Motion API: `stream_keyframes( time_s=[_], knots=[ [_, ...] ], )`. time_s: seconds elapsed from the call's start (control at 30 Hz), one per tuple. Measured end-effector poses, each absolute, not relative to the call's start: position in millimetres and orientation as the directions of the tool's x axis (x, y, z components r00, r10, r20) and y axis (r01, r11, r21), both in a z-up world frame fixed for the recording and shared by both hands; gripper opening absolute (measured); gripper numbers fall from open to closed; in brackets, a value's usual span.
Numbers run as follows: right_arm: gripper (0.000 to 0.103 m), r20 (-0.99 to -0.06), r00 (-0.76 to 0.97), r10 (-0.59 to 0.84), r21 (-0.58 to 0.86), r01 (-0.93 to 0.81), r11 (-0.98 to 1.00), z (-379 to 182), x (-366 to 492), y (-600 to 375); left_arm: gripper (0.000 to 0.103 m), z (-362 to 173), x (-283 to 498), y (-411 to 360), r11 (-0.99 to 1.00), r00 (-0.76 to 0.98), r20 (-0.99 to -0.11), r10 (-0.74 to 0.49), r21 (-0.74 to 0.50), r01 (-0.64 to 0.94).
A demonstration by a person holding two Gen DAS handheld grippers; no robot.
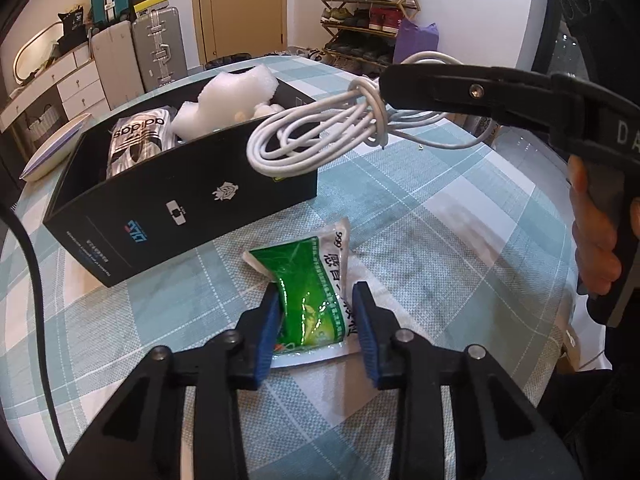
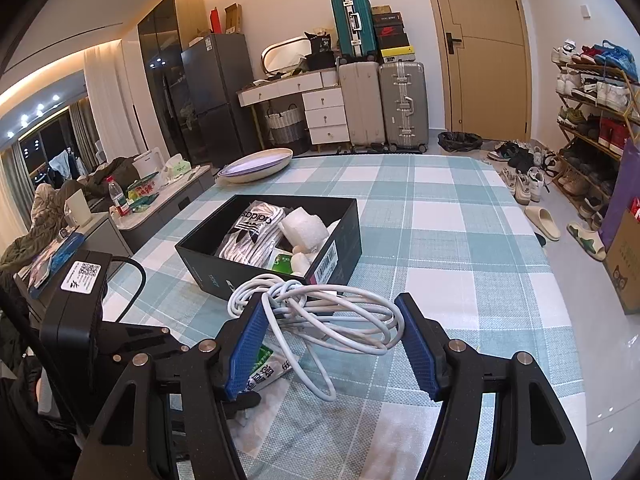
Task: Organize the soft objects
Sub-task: 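Grasp the green printed packet with the left gripper while the right gripper holds the cable, then lower the green packet and cable into the black box and open both grippers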
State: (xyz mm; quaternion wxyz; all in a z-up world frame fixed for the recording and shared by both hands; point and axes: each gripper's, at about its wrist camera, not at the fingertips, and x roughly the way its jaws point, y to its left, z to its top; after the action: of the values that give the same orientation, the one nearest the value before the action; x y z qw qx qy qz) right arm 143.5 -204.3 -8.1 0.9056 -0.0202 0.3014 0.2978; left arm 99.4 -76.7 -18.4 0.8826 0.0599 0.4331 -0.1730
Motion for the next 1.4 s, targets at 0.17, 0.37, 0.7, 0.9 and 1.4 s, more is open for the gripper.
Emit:
stream_keyframes(
  time_s=[0.17, 0.37, 0.7, 0.9, 1.4],
  knots=[
    [0.065, -0.551, 0.641, 0.534, 0.143, -0.558, 0.817, -6.9, 142.2, -203.8, 0.03, -16.9, 93.9, -70.9, 0.936, 0.575, -0.78, -0.247, -0.038, 0.35],
    [0.065, -0.519, 0.651, 0.554, 0.144, -0.572, 0.808, -3.0, 138.3, -201.6, 0.029, -8.5, 83.7, -55.5, 0.943, 0.605, -0.758, -0.246, -0.044, 0.329],
    [0.065, -0.454, 0.698, 0.553, 0.127, -0.564, 0.816, 3.3, 130.3, -194.0, 0.029, 24.8, 78.3, -19.2, 0.964, 0.69, -0.688, -0.223, -0.051, 0.26],
    [0.065, -0.428, 0.73, 0.534, 0.106, -0.546, 0.831, 6.2, 128.2, -188.0, 0.029, 43.3, 81.7, 3.8, 0.978, 0.738, -0.648, -0.19, -0.054, 0.204],
    [0.065, -0.412, 0.79, 0.454, 0.022, -0.49, 0.872, 9.1, 136.2, -163.5, 0.029, 60.5, 112.1, 44.8, 0.994, 0.794, -0.598, -0.11, -0.07, 0.084]
  ],
)
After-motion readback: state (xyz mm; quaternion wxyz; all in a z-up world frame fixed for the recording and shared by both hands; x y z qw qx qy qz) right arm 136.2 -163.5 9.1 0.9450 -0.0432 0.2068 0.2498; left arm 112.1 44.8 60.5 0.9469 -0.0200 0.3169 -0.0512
